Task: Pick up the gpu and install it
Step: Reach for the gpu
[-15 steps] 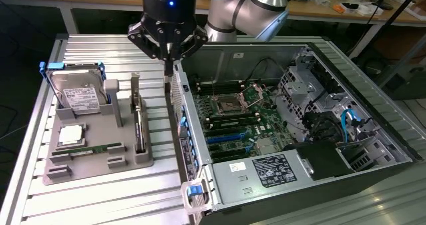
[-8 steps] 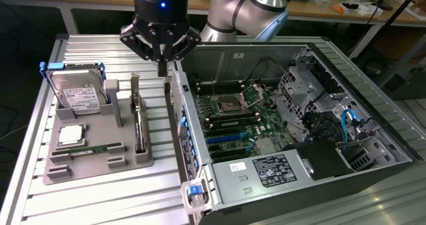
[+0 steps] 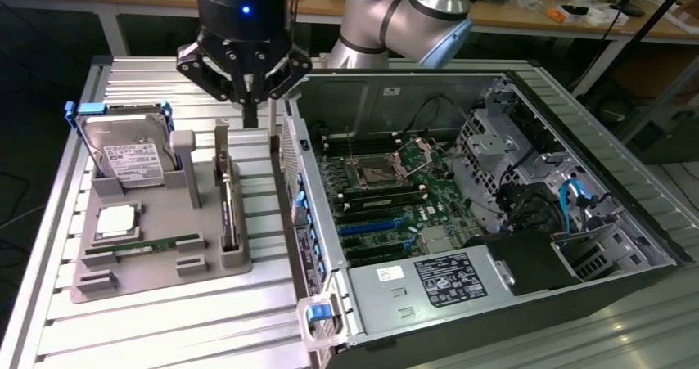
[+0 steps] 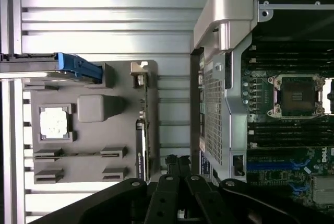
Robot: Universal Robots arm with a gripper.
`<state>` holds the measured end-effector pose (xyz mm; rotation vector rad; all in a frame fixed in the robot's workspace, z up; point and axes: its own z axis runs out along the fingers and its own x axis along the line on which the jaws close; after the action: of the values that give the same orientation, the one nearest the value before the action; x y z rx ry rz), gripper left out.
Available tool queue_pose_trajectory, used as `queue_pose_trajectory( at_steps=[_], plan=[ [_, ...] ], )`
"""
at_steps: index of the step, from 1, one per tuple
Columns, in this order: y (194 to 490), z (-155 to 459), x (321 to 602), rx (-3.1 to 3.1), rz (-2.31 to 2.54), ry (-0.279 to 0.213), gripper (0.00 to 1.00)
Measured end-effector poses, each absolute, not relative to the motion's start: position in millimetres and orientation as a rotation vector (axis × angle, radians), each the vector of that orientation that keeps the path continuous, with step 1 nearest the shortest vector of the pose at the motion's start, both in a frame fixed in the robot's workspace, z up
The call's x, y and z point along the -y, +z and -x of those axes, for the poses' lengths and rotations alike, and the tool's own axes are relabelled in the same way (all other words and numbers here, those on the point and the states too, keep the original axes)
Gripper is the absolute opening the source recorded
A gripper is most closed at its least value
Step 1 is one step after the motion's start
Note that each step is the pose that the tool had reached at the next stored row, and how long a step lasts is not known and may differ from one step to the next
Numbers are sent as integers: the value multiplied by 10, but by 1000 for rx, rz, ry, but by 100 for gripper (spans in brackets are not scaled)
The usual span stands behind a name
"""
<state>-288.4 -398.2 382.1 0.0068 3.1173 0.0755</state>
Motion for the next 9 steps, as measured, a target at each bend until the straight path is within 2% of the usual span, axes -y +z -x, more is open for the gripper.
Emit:
queue_pose_trajectory(
  at_steps=[9],
  plan=[
    [3808, 3303, 3981, -3117, -7, 76, 11]
  ],
)
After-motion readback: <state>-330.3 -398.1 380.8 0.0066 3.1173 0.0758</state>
